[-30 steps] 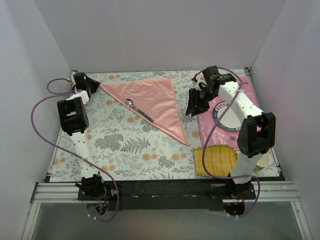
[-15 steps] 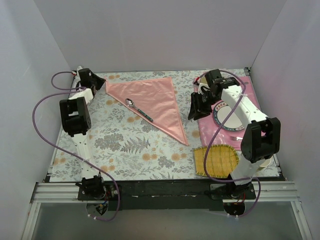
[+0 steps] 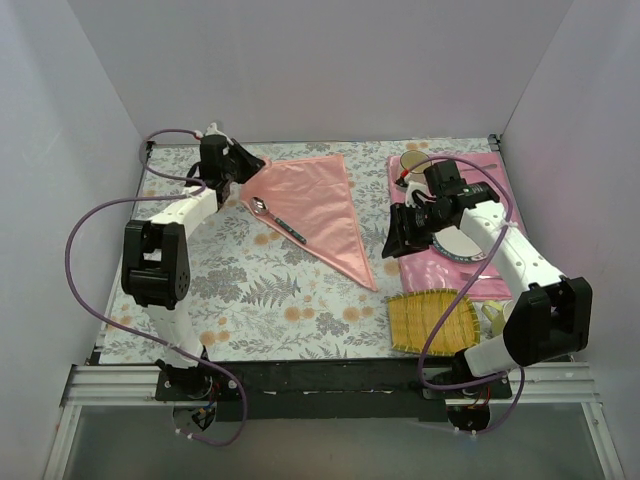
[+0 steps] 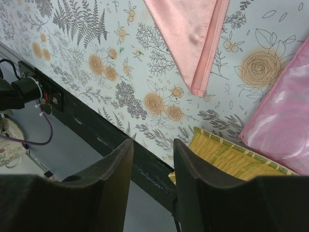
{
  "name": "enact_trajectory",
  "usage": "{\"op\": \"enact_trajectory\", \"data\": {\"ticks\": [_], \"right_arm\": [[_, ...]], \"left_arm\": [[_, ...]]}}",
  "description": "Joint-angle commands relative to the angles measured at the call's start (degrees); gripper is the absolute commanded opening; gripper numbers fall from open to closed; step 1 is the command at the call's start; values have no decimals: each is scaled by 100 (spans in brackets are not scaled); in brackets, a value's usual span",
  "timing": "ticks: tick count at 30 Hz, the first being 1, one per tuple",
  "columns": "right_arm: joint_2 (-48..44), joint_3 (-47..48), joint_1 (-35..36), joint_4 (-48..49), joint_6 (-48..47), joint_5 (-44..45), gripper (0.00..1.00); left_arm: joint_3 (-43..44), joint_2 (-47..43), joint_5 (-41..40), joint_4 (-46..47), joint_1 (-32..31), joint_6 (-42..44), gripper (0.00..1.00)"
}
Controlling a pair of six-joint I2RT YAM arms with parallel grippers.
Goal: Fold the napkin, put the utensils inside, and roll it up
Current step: Fold the napkin
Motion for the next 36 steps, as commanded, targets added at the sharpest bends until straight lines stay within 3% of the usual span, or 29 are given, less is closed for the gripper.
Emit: {"op": "enact_trajectory", "data": {"ticks": [1, 13, 36], "right_arm": [[-422, -214, -20, 225, -82, -308, 47], [-861, -540, -20, 305, -73, -256, 47], [-1099, -857, -20, 314, -73, -194, 47]], "left_arm": [[-582, -619, 11, -392, -279, 59, 0], [-1128, -1236, 37, -912, -771, -99, 1], [-1744, -1052, 64, -1070, -1342, -600, 1]]}}
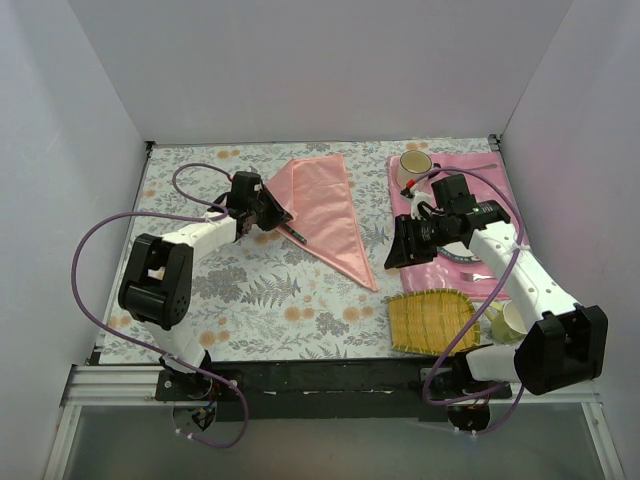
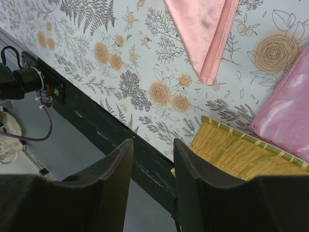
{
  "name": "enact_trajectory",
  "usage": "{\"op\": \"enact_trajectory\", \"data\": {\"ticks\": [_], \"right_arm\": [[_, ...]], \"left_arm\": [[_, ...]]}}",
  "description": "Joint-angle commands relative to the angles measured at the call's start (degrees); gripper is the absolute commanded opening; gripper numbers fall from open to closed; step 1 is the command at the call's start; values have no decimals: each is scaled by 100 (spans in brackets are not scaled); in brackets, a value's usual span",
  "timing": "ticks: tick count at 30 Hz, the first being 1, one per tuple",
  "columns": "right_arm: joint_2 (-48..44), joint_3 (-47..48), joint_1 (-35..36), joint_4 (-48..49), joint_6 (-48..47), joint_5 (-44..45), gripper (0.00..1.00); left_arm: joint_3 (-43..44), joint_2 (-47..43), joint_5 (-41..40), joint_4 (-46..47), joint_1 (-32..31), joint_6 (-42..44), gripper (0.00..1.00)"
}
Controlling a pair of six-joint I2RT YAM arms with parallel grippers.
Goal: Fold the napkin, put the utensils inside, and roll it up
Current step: Fold the napkin
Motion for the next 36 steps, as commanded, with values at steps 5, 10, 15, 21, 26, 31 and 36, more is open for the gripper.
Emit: {"op": "enact_trajectory", "data": {"ticks": [5, 10, 15, 21, 26, 31, 36], "right_arm": [[-159, -18, -12, 32, -69, 0, 47], [-177, -70, -12, 41, -78, 26, 47], [-177, -106, -20, 67, -78, 18, 47], [-133, -114, -20, 85, -78, 0, 47], [-72, -123, -20, 111, -78, -17, 47], [-28, -79, -20, 129, -69, -44, 48], [43, -88, -20, 173, -51, -132, 47]], "left_arm": [[53, 25, 51, 34, -151, -75, 1], [-8, 130, 104, -36, -143, -84, 3], [44, 236, 42, -98, -151, -49, 6], [132, 297, 86, -379, -151, 65, 13], [422, 140, 209, -686, -143, 206, 45], [545, -396, 297, -757, -151, 136, 55], [572, -590, -1, -1161, -20, -22, 47]]}}
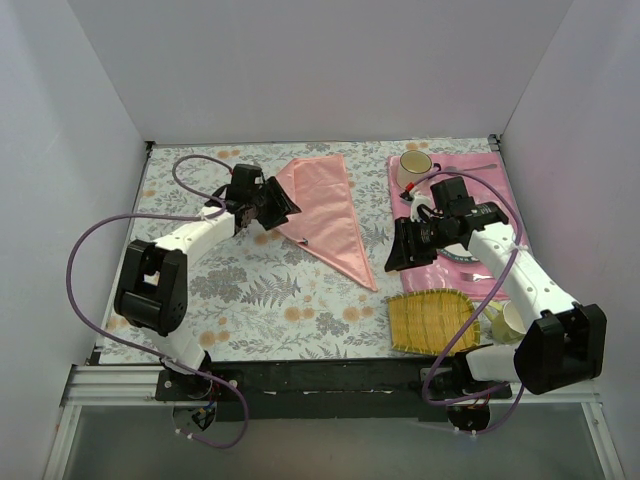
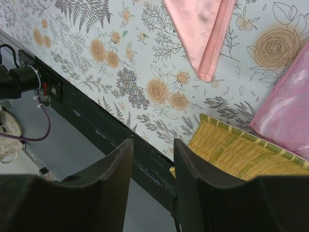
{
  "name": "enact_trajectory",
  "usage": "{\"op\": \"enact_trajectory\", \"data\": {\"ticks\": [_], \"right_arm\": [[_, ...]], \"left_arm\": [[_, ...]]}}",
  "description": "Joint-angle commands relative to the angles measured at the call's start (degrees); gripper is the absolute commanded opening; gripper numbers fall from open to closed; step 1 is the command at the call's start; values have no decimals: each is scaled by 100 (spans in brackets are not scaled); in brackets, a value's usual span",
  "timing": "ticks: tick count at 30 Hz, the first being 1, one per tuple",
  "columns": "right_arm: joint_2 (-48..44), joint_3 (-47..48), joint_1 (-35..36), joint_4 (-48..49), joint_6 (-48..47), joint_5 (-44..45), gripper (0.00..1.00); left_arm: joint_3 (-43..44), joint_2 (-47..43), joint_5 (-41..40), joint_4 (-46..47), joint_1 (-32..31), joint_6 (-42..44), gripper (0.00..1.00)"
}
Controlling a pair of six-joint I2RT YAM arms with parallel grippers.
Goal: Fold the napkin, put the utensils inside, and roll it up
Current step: Fold the napkin
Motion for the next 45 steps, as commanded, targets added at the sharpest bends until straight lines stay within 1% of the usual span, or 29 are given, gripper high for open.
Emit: {"op": "enact_trajectory", "data": {"ticks": [1, 4, 6, 7, 8, 9, 10, 11, 12, 13, 14, 15, 16, 17, 18, 19, 20, 22, 23, 26, 29, 34, 37, 45], "right_arm": [[67, 63, -12, 155, -51, -169, 47], [76, 89, -20, 138, -43, -178, 47], [58, 63, -12, 146, -51, -169, 48], [41, 19, -20, 146, -51, -169, 48], [41, -24, -12, 155, -51, -169, 48], [32, -60, -20, 164, -43, -186, 48], [32, -121, -12, 207, -34, -204, 48], [40, -148, -20, 208, -34, -195, 48], [41, -157, -20, 199, -25, -187, 48], [58, -148, -20, 182, -42, -152, 48], [67, -122, -12, 155, -43, -73, 48], [67, -95, -20, 138, -43, -11, 48], [84, -52, -20, 94, -51, 76, 48], [102, 97, -20, -80, -34, 443, 48], [102, 203, -20, -204, 18, 725, 47], [50, 325, -47, -353, 271, 1110, 47], [-3, 527, -82, -529, 404, 1871, 48], [-187, 669, -317, -635, 633, 2238, 49], [-240, 756, -415, -705, 678, 2439, 50], [-355, 1020, -741, -917, 696, 2477, 50], [-416, 1135, -811, -1040, 661, 2424, 50], [-557, 995, -829, -988, 625, 2310, 51], [-557, 968, -838, -961, 617, 2143, 51], [-540, 846, -838, -856, 617, 1888, 51]], "left_arm": [[94, -516, -323, -401, 159, -269, 47], [-293, -753, -368, -156, 423, -551, 46], [-634, -963, -359, 248, 511, -806, 38], [-741, -999, -333, 432, 529, -876, 30], [-855, -1017, -159, 799, 546, -990, 27], [-943, -1009, -27, 951, 547, -1043, 26], [-927, -939, 166, 1092, 538, -1044, 21], [-866, -895, 368, 1171, 503, -983, 20], [-769, -859, 353, 1120, 276, -600, 20], [-412, -816, 231, 954, 83, -213, 21], [-225, -702, 64, 457, -145, 148, 24], [-23, -649, -381, 199, -652, 821, 26], [83, -605, -559, 14, -875, 1054, 28], [93, -604, -718, -92, -1086, 1231, 32], [41, -630, -833, -41, -1471, 1415, 34], [-21, -648, -851, 20, -1658, 1800, 36], [-82, -631, -851, 160, -2051, 2065, 38], [-57, -526, -965, 170, -2475, 2705, 39], [-13, -455, -939, 179, -2790, 2831, 40], [92, -87, -834, 214, -3231, 3130, 41], [399, 344, -684, 153, -3530, 3472, 41], [839, 959, -702, -5, -3690, 3596, 40], [989, 1144, -851, -41, -3751, 3720, 40], [1016, 1285, -1194, -85, -3804, 3579, 41]]}}
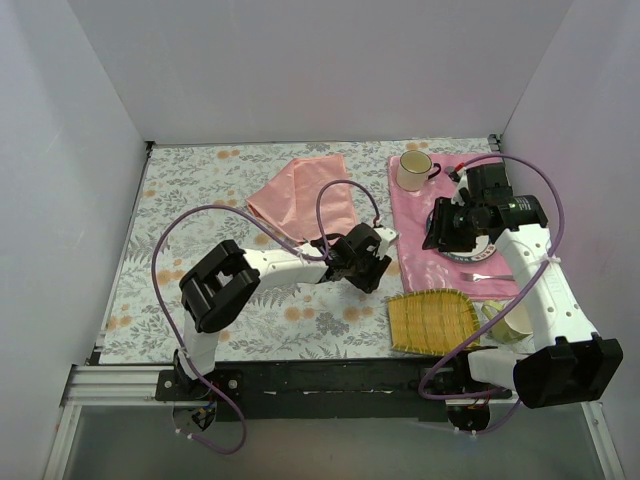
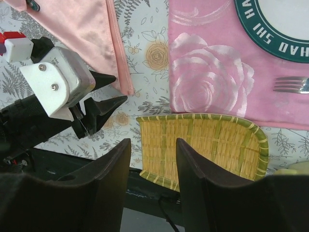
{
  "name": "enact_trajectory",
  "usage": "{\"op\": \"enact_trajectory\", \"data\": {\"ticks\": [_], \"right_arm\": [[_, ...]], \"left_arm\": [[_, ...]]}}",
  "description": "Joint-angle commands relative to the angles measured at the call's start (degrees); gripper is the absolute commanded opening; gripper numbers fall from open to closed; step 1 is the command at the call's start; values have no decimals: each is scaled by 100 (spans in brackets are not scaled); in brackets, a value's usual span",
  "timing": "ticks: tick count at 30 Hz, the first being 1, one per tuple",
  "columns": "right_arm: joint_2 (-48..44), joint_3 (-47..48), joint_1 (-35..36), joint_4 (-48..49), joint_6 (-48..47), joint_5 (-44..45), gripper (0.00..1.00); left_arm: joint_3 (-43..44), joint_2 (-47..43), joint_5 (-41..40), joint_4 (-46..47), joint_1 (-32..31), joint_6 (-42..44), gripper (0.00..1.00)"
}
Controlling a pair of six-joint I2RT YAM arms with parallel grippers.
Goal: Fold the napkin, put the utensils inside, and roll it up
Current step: Fold the napkin
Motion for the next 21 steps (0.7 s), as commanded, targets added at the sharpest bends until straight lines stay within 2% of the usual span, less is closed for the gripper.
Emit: {"op": "enact_trajectory", "data": {"ticks": [1, 15, 19, 21], "right_arm": [[-72, -116, -9, 91, 9, -276, 51], [-116, -257, -9, 21, -53, -531, 50], [-124, -319, -9, 29, -52, -566, 50], [-124, -336, -9, 29, -53, -566, 50]], "left_arm": [[148, -78, -280, -52, -79, 14, 42], [280, 413, -1291, -245, -369, -144, 42], [341, 581, -1633, -359, -405, -118, 34], [376, 633, -1817, -412, -414, -135, 22]]}}
